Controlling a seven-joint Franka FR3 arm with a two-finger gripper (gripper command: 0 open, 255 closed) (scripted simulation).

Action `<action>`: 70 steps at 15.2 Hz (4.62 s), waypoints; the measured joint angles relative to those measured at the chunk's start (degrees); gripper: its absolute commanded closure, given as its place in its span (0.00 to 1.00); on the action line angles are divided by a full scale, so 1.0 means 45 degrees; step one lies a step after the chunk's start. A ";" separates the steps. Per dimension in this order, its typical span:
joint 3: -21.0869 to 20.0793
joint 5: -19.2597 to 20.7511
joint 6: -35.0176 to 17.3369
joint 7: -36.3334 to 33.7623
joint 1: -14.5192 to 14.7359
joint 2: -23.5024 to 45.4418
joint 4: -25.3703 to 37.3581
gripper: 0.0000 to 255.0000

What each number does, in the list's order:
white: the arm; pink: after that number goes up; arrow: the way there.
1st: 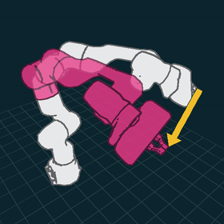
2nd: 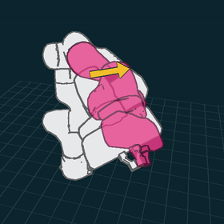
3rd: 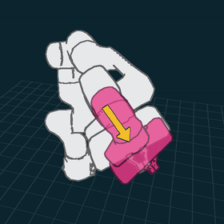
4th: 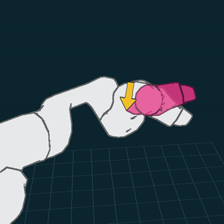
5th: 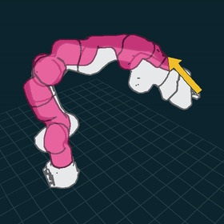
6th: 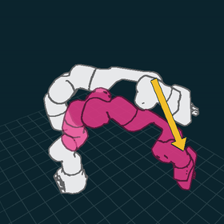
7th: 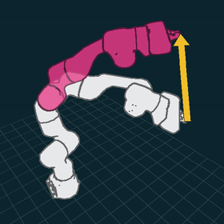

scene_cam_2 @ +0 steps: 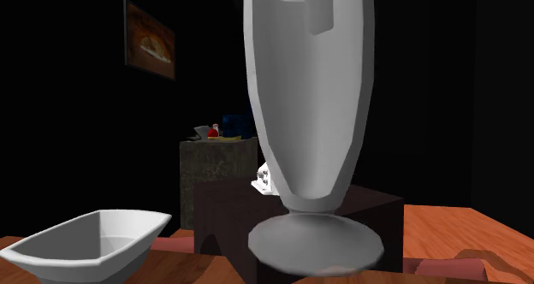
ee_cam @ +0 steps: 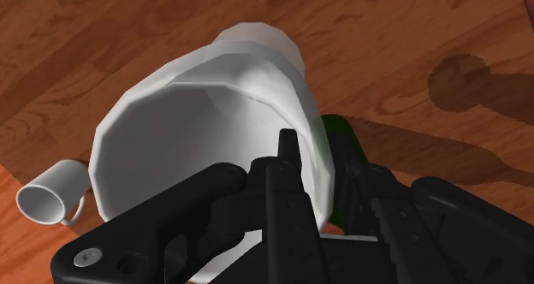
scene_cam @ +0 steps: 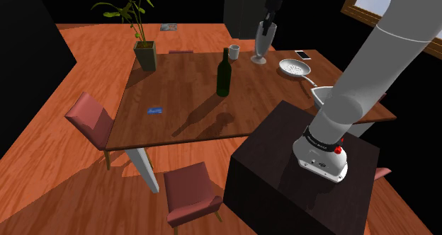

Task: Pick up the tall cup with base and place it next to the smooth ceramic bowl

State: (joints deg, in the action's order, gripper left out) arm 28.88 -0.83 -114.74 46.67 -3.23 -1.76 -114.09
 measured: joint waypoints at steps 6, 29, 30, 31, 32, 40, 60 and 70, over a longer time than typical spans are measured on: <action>-0.0037 0.0103 0.1021 -0.0112 0.0025 -0.0182 0.0864 1.00; 0.1218 0.4046 0.2482 0.2134 -0.2963 -0.7430 -0.4106 1.00; 0.1303 0.4270 0.2585 0.2324 -0.3219 -0.7828 -0.4366 1.00; 0.1420 0.4448 0.2677 0.2528 -0.3409 -0.8074 -0.4480 1.00; 0.1526 0.4644 0.2822 0.2750 -0.3635 -0.8384 -0.4607 1.00; 0.2324 0.5533 0.2514 0.3626 -0.4437 -0.9199 -0.5553 1.00; 0.4024 0.6601 -0.1156 0.3542 -0.4484 -0.8224 -0.8189 1.00; 0.5334 0.6968 -0.3418 0.3673 -0.4037 -0.6858 -0.9024 1.00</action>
State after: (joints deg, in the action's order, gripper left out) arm 52.89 30.53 -130.12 63.20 -21.40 -32.62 -154.70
